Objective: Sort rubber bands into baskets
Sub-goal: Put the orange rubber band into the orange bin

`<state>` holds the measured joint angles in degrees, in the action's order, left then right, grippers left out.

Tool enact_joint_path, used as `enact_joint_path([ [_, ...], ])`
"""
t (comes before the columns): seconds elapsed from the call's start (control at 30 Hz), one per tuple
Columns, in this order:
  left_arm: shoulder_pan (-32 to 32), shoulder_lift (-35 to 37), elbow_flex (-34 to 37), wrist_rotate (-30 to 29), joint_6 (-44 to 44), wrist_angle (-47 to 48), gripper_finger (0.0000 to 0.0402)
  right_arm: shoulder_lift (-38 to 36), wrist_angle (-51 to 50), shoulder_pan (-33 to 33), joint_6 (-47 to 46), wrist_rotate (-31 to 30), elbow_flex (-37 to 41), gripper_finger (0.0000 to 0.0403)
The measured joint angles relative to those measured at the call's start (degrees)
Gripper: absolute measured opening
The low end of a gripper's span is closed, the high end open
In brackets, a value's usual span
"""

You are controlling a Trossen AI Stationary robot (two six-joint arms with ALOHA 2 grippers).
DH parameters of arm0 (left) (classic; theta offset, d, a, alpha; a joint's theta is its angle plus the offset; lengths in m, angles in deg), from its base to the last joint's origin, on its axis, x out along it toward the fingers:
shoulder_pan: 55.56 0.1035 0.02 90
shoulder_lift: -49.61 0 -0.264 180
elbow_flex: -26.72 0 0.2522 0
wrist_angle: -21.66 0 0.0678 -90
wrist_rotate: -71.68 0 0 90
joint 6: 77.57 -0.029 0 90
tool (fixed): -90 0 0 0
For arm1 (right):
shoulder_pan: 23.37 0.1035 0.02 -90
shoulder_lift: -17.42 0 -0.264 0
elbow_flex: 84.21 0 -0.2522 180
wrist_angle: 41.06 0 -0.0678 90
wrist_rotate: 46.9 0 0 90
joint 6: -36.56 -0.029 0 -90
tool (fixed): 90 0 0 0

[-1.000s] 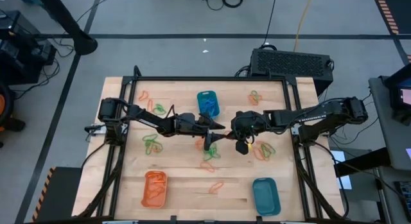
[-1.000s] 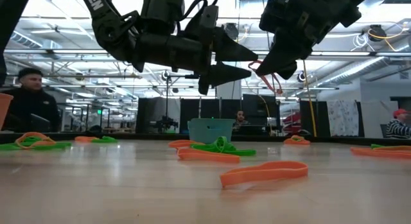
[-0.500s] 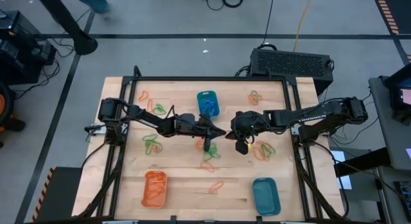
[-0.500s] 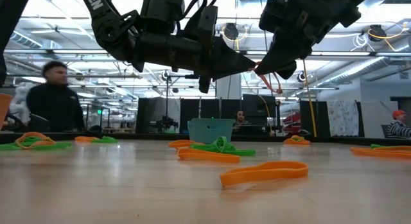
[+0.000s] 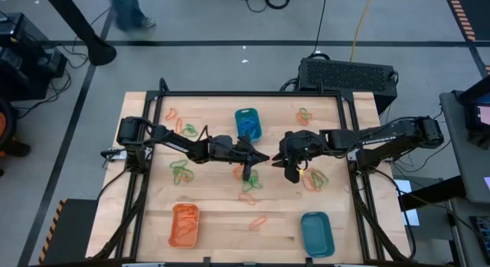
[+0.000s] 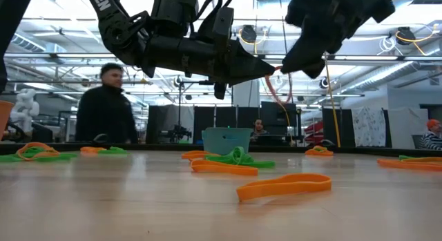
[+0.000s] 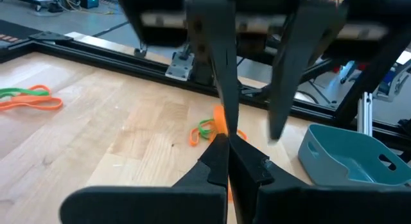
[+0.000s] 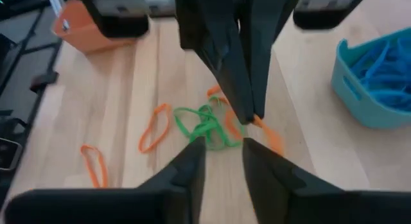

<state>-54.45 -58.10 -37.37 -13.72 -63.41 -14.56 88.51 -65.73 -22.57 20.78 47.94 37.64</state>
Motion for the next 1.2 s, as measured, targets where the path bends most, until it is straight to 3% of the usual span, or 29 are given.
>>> enact_joint_path([
  [0.17, 0.0, 2.2, 0.0, 1.2, -0.1, 4.4, 0.0002, -5.5, -3.1, 0.0, 0.0, 2.5, 0.0, 0.015],
  [0.27, -1.1, 6.5, 0.0, 3.6, -0.1, 13.6, 0.0002, -8.1, -4.4, 1.0, 0.0, 5.9, 0.0, 0.0166],
  [0.5, -10.4, 20.5, 0.0, 8.0, 2.4, 40.3, 0.0002, -9.1, -3.5, 5.2, 2.8, 5.6, 0.0, 0.0173],
  [0.7, -23.4, 30.4, 0.0, 5.4, 18.1, 62.4, 0.0002, -7.5, -2.0, 7.6, 3.7, 0.7, 0.0, 0.0173],
  [0.93, -37.4, 31.7, 0.0, -2.3, 35.2, 71.3, 0.0001, -5.3, 0.8, 8.3, 6.2, -0.4, 0.0, 0.0173],
  [1.2, -43.8, 30.1, 0.1, -6.2, 54.1, 81.2, 0.0001, -5.2, 1.7, 8.3, 7.5, -0.4, 0.0, 0.0173],
])
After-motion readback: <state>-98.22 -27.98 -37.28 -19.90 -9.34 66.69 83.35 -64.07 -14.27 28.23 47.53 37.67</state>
